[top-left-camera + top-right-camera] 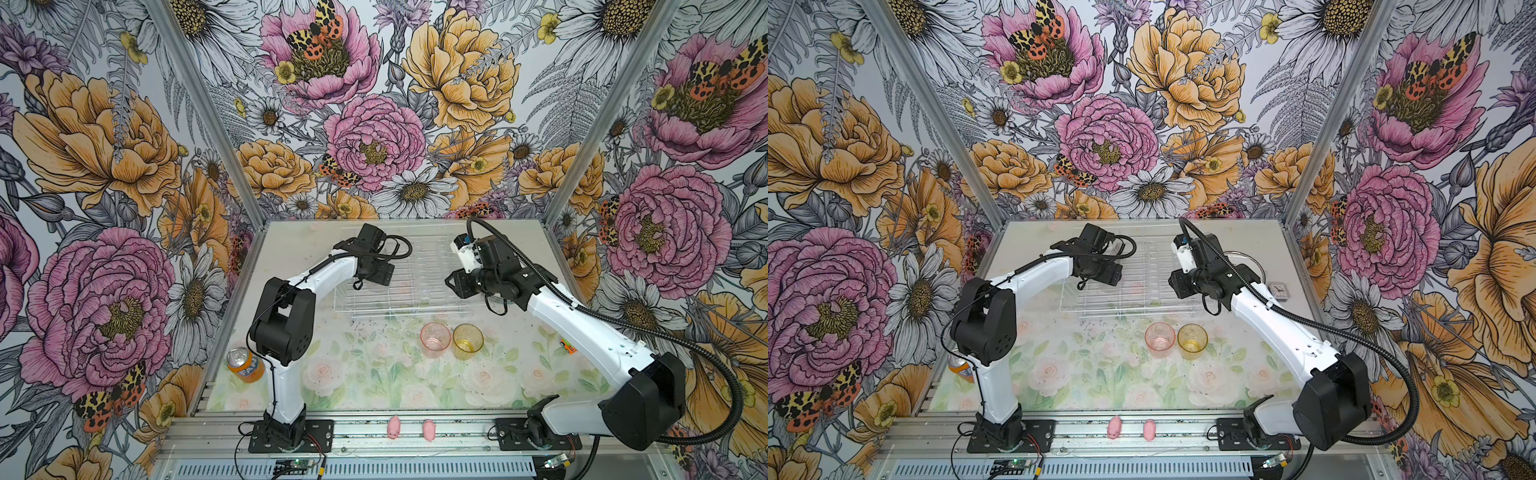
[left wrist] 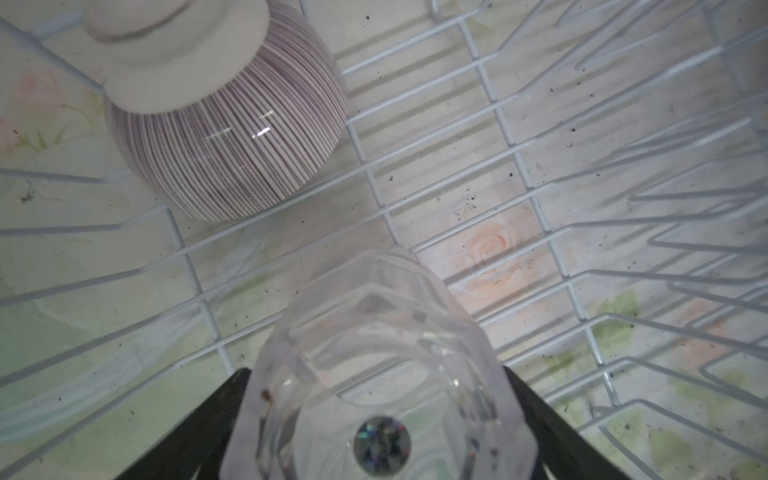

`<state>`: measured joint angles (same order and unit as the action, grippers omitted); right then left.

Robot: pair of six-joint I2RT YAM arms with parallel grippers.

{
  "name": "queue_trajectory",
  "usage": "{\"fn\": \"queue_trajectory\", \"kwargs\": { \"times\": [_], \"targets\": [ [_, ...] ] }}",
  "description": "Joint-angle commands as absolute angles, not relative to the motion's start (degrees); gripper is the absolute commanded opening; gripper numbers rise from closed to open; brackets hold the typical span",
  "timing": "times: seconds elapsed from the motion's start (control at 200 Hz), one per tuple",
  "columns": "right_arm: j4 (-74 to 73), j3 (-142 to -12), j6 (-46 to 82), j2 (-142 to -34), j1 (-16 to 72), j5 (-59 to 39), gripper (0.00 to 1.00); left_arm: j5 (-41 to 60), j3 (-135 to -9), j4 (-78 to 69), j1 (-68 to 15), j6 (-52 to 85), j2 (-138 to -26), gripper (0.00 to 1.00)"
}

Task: Unload the mixed dishes from the dish rack
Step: 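Close left gripper around the clear faceted glass in the rack, then lift the clear glass out of the rack with left gripper while right gripper approaches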

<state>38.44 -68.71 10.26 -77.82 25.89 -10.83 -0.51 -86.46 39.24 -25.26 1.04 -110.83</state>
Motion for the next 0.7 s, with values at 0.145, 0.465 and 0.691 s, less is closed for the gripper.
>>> {"fn": "queue_trajectory", "kwargs": {
  "times": [0.145,0.465,0.691],
  "targets": [
    [36.66,-68.46,11.07,-79.61,25.31,-12.3,0.38,0.88,-88.46,39.2,-24.48,0.03,-110.77,0.84],
    [36.12,-68.64,11.3,-80.77,25.22,-13.17,0.38,4.47,-87.59,39.07,-23.54,-0.7,-110.14,0.67],
    [35.52,-68.64,11.91,-81.22,25.18,-15.19,0.38,10.96,-84.57,35.15,-21.96,0.33,-107.12,0.64]
  ]
}}
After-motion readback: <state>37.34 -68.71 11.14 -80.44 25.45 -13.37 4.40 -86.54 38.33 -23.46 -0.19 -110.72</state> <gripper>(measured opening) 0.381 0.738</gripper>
